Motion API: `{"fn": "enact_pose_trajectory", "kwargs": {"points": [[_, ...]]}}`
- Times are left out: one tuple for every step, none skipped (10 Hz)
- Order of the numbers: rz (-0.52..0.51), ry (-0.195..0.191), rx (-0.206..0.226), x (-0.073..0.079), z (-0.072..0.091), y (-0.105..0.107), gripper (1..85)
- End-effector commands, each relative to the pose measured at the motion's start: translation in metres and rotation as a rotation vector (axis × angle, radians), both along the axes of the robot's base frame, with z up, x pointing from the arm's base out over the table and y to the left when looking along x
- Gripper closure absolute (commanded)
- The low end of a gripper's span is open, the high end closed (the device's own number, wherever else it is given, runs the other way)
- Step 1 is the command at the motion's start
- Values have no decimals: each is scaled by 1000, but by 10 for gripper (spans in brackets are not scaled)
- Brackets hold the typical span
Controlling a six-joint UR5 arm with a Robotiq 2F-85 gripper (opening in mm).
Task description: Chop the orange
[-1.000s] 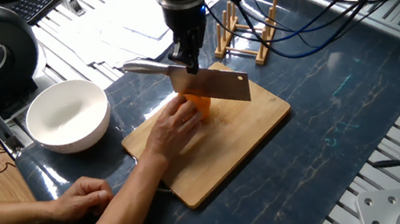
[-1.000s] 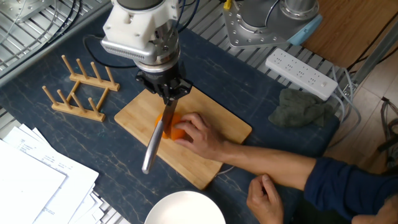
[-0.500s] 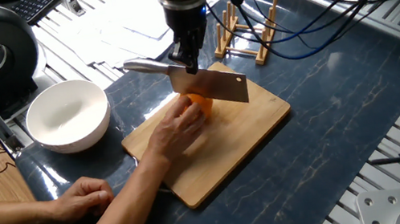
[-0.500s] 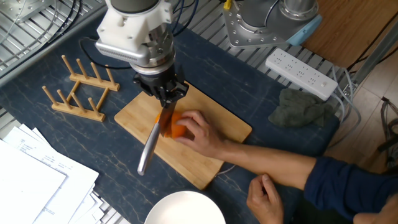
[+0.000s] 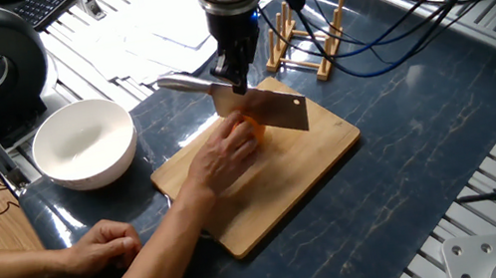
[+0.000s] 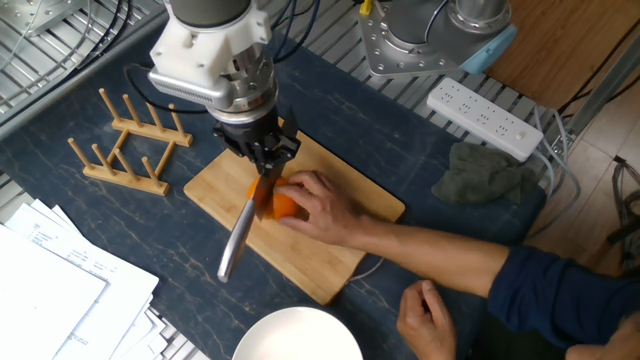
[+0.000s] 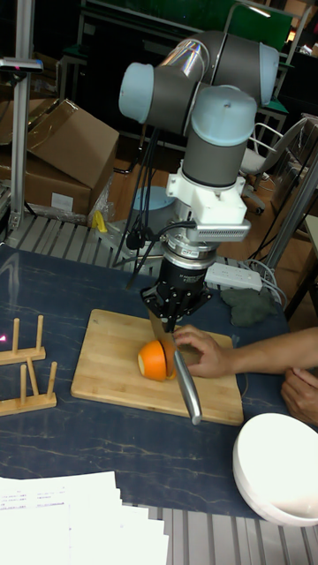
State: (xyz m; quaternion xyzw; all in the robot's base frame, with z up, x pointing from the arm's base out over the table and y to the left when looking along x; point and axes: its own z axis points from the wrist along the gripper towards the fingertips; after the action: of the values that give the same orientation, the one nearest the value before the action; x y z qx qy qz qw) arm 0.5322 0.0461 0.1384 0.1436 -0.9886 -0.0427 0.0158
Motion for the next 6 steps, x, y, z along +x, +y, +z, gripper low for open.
{"fn": "enact_pose_trajectory", "kwargs": {"points": [[-9, -8, 23, 2, -3, 5, 843], [-11, -9, 23, 3, -4, 6, 843], [-11, -11, 23, 3, -5, 6, 843], [-8, -12, 23, 5, -6, 6, 843], [-7, -16, 26, 6, -8, 6, 843], [-6, -17, 29, 7, -9, 6, 843]]}}
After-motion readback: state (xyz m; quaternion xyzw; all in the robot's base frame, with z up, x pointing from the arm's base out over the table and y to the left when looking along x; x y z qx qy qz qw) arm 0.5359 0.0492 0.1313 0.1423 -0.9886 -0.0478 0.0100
